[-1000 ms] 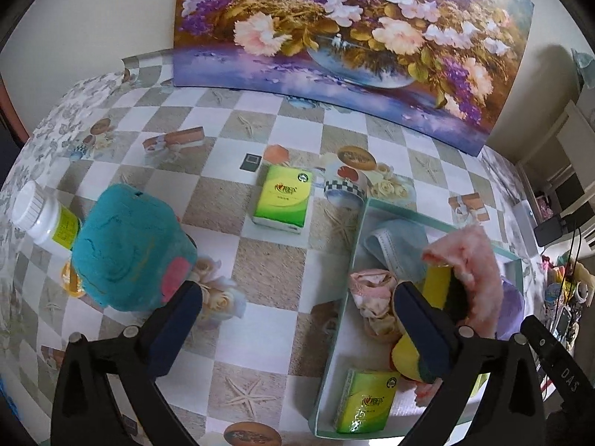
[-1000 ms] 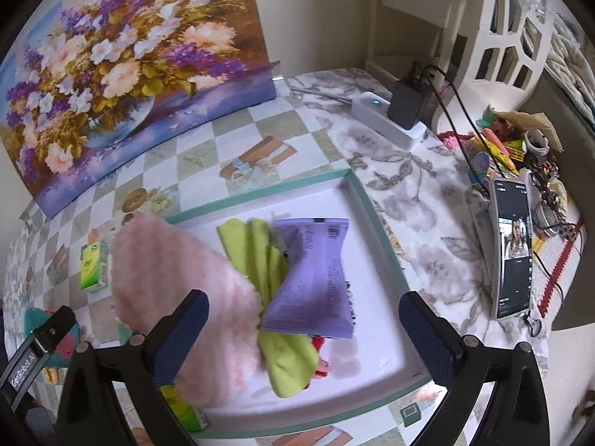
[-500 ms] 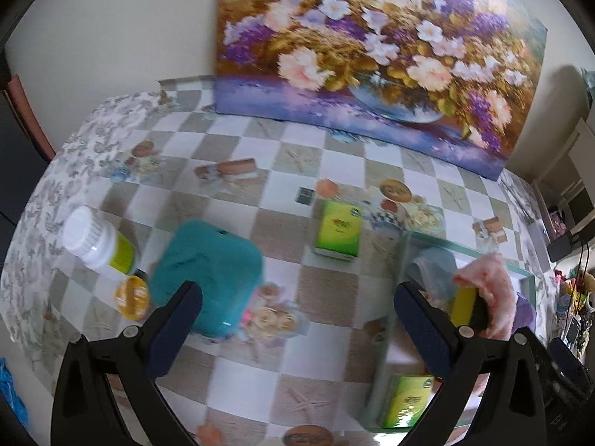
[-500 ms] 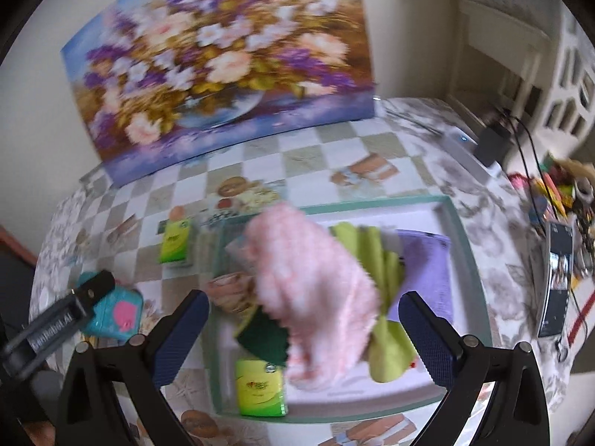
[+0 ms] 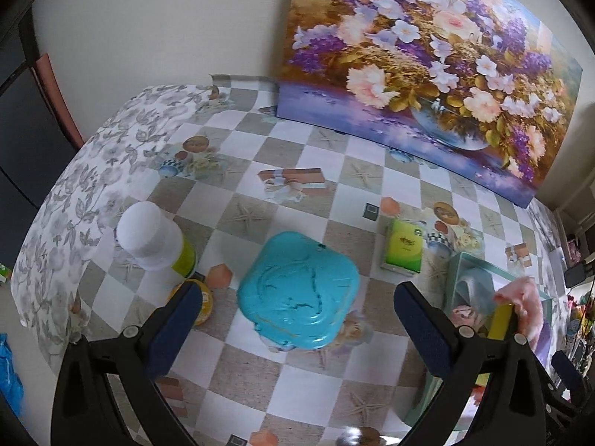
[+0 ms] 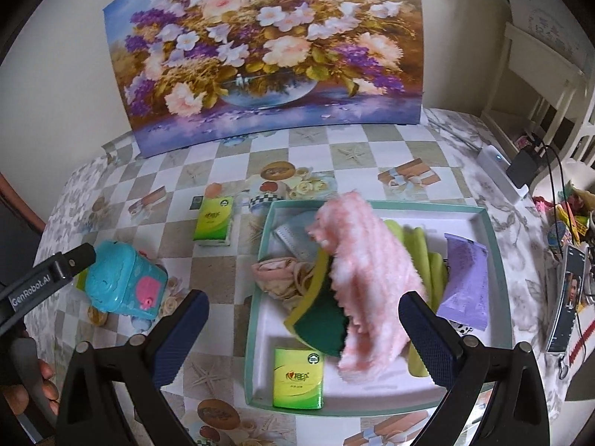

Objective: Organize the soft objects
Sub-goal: 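Withdraw both open tools from the tray toward the gold round item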

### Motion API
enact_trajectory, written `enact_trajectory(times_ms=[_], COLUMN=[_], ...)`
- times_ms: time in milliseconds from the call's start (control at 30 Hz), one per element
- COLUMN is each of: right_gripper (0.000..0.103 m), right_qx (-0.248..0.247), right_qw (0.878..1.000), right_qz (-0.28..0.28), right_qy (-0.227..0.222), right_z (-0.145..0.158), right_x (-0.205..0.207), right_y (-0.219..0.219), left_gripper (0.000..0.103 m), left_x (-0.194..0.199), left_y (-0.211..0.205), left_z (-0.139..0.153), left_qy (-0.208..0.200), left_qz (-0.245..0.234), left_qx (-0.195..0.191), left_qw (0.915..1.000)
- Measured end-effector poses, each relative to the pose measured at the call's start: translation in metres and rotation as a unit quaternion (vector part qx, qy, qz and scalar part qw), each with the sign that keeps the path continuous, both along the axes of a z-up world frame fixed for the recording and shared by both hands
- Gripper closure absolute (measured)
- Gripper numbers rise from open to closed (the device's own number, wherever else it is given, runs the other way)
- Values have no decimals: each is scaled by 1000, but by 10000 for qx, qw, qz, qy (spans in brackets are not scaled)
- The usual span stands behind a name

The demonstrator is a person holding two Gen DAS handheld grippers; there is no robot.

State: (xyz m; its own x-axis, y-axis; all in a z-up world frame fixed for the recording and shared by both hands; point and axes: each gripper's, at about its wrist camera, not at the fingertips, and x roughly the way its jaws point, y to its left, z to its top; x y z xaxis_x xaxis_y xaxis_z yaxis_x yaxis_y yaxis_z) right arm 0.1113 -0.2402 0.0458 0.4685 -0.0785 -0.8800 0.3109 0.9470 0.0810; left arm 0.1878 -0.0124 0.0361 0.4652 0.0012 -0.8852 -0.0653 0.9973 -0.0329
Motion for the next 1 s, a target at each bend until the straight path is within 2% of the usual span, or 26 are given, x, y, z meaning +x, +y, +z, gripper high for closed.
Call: enact_trajectory(times_ms=[367, 533, 633, 767, 1000], right_gripper=[0, 0, 0, 0, 0], right_qx=[-26, 46, 136, 296, 459], right_qw=[9997, 9992, 9986, 9971, 9944], right_qz=[229, 407, 515, 695, 940], right_qy=[76, 9, 20, 49, 154], right_z=[-4, 1, 1, -2, -13], right_x=[11, 32, 44, 63, 92], right_y=[15, 22, 27, 37, 53], left_gripper=[0, 0, 0, 0, 1], left_x=[5, 17, 30, 46, 76], left_y=[9, 16, 22, 47, 99], left_z=[-4, -6, -10, -5, 3], left_qy=[68, 150, 288, 305, 469], left_qz=[-28, -170, -361, -399, -532], left_qx=[4, -396, -417, -436, -792], left_qw=[10000, 9990, 9981, 9978, 9943])
